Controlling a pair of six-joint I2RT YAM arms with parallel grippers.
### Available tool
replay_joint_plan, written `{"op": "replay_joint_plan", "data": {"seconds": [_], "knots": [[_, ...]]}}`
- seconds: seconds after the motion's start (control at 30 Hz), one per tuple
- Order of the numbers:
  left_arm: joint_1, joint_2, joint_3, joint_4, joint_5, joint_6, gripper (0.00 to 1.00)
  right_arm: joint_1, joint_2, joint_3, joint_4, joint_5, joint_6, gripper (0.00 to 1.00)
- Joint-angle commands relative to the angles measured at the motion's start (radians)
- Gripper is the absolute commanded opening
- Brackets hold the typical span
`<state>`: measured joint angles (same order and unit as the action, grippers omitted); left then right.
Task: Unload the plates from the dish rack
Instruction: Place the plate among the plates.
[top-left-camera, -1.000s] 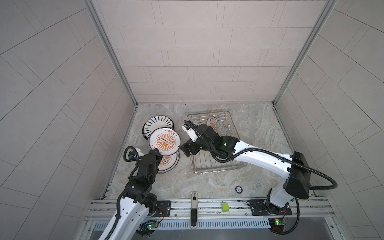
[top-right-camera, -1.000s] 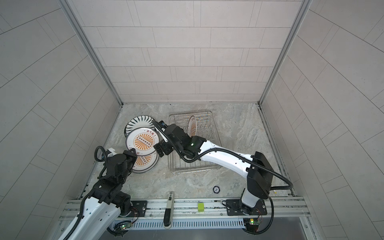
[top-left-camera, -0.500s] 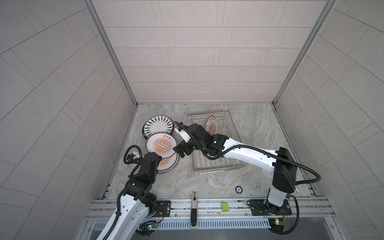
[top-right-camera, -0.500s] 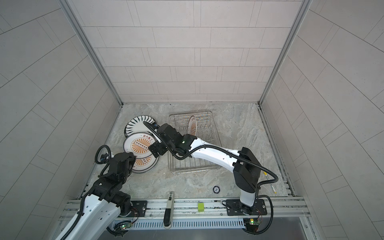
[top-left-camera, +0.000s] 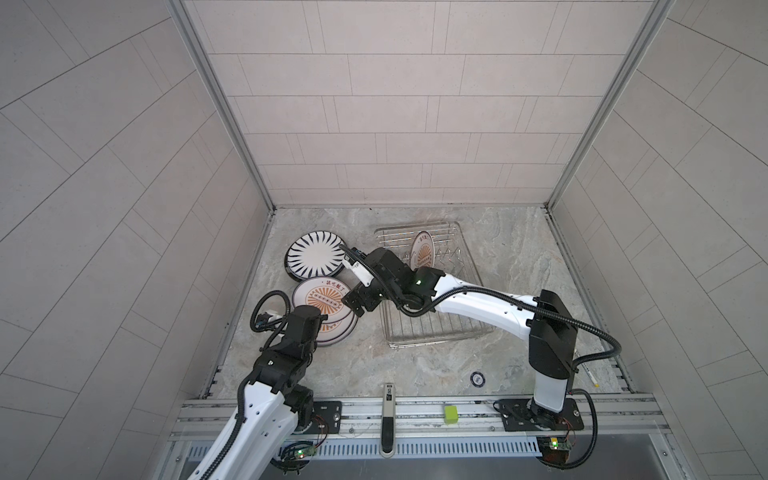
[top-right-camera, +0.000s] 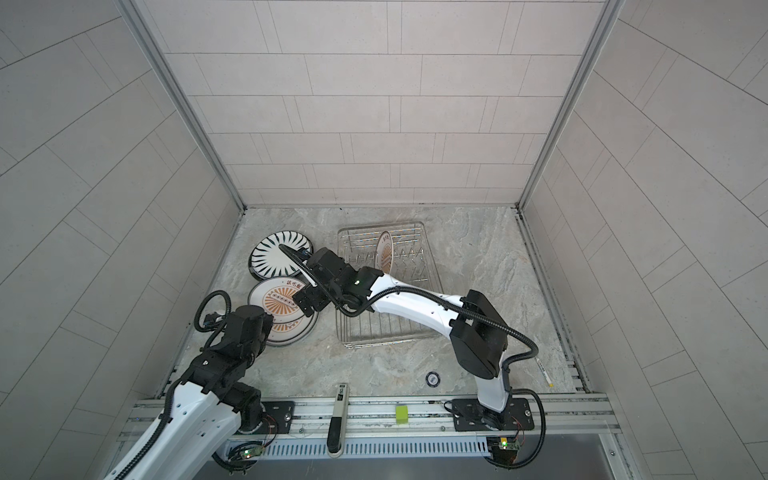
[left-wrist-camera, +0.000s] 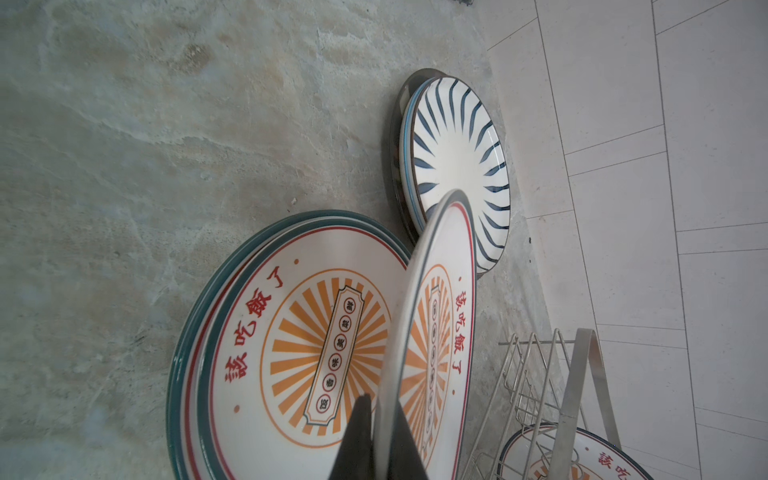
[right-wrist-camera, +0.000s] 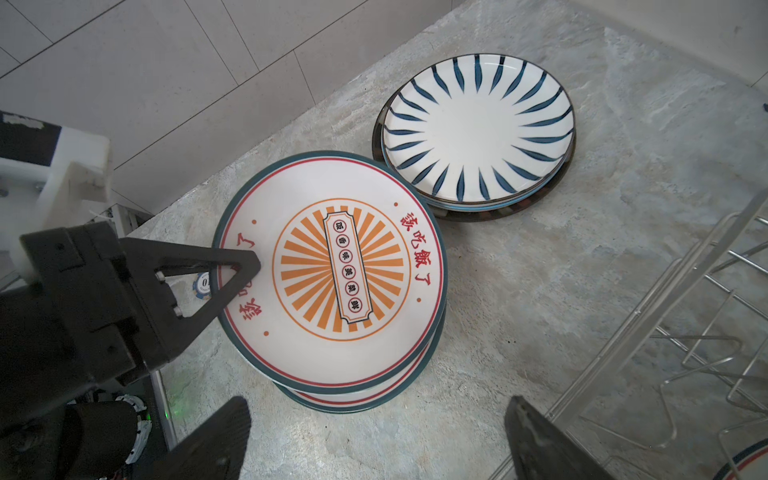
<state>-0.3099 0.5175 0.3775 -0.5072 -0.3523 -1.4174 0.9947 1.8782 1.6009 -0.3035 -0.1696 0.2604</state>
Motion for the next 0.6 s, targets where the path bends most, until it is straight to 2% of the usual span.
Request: {"op": "replay_joint_plan", "data": {"seconds": [0.0,0.57], "knots": [[0.005,-0.011,0.016,-0.007,-0.032,-0.039,0.0,0.0,0.022,0.033,-0.022,0.001,-0.013,0.97],[0.005,0.039,-0.052,0.063,0.026,-0.092,0.0,-0.016,0.032,0.03,-0.025,0.01,-0.006,0.96]]}}
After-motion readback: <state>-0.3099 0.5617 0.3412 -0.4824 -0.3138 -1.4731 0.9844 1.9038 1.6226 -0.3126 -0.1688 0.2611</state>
